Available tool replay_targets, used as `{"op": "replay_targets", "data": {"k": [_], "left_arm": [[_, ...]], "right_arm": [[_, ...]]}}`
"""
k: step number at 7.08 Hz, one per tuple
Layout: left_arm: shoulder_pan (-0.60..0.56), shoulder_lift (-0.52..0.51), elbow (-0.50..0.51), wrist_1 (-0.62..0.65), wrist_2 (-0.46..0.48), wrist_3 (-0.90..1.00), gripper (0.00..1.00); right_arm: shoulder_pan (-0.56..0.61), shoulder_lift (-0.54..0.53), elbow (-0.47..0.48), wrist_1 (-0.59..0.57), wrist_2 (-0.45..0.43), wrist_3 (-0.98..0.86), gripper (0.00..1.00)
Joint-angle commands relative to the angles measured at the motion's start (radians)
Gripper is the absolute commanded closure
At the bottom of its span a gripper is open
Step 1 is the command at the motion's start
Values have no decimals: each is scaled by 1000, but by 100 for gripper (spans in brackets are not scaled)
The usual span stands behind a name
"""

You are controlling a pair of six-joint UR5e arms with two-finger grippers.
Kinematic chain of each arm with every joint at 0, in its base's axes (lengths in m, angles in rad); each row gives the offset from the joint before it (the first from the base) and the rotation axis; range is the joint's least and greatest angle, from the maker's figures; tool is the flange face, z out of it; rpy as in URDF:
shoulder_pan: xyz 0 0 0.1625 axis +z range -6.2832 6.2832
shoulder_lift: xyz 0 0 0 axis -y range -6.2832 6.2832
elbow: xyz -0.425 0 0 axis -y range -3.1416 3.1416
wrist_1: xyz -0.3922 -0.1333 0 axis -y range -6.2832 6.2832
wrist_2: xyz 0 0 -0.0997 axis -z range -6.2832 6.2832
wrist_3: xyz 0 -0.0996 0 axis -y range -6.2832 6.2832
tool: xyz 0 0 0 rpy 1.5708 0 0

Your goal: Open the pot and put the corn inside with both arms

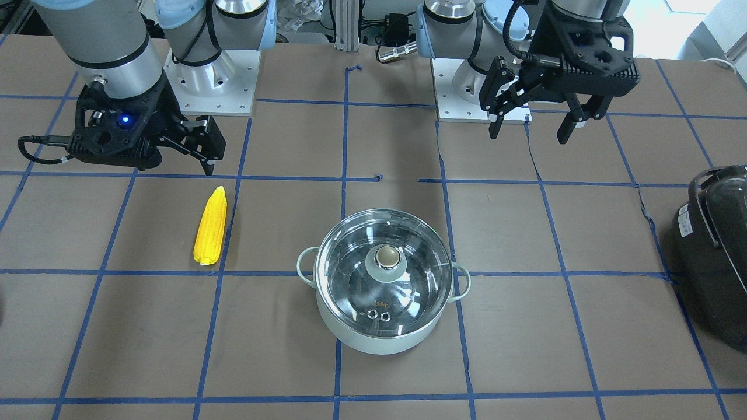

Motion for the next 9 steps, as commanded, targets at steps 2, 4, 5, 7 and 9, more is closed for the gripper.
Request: {"op": "replay_targets", "data": {"k": [2,4,5,7,9], "left_arm": [[2,3,0,-63,0,2,0],[3,0,0,-62,3,18,0],[6,-2,-2,-66,0,16,0],[9,-28,-2,-52,-7,22,0],[8,-58,18,-52,-1,-1,0]], "right_arm": [[-8,-4,-9,11,2,17,0],[-6,-17,-17,15,2,7,0],[-6,-19,-15,15,2,5,0],[-5,-17,-3,18,-3,8,0],[-6,-11,0,3,-2,19,0]]}}
